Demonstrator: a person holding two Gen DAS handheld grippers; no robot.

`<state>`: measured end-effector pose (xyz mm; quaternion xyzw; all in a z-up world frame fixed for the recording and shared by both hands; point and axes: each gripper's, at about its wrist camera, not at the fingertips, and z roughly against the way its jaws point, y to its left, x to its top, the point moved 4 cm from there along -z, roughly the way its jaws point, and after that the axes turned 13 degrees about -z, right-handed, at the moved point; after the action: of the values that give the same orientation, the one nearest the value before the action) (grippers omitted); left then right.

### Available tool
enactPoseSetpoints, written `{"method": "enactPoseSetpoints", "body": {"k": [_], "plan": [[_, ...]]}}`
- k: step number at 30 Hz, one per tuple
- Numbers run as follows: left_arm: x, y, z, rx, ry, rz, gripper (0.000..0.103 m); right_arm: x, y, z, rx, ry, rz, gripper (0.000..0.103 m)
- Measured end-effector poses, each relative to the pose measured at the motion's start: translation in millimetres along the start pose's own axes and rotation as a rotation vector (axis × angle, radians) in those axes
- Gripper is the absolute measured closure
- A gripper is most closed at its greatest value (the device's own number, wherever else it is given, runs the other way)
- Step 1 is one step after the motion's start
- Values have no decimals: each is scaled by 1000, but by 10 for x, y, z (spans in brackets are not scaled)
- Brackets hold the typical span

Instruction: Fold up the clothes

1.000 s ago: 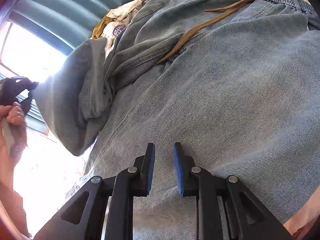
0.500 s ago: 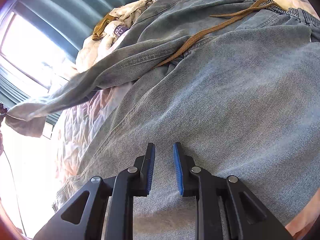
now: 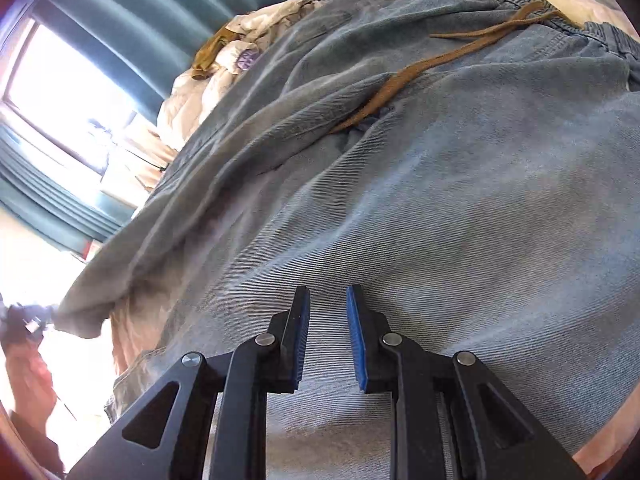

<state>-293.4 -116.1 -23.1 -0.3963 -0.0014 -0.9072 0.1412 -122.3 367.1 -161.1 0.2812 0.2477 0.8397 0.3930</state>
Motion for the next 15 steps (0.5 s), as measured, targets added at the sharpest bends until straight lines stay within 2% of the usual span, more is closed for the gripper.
{"method": "enactPoseSetpoints", "body": {"k": [4,5,7,10,13,15], "plan": [[-445,260,5,-109,12,104,100,-19,224,39,127,8,61,83],[-522,290,23,-136,2,120,100,-26,295,22,169,32,73,81],[-645,348,36,-184,-16,144,100,-23,417,-83,246,109,60,68],[-707,440,-67,-232,-30,180,100,-4,608,-305,338,226,28,63],[-662,592,-269,-284,-58,272,100,-39,878,-578,370,318,43,56],[-656,709,-397,-301,-71,325,100,-51,1055,-778,365,342,64,55]]}}
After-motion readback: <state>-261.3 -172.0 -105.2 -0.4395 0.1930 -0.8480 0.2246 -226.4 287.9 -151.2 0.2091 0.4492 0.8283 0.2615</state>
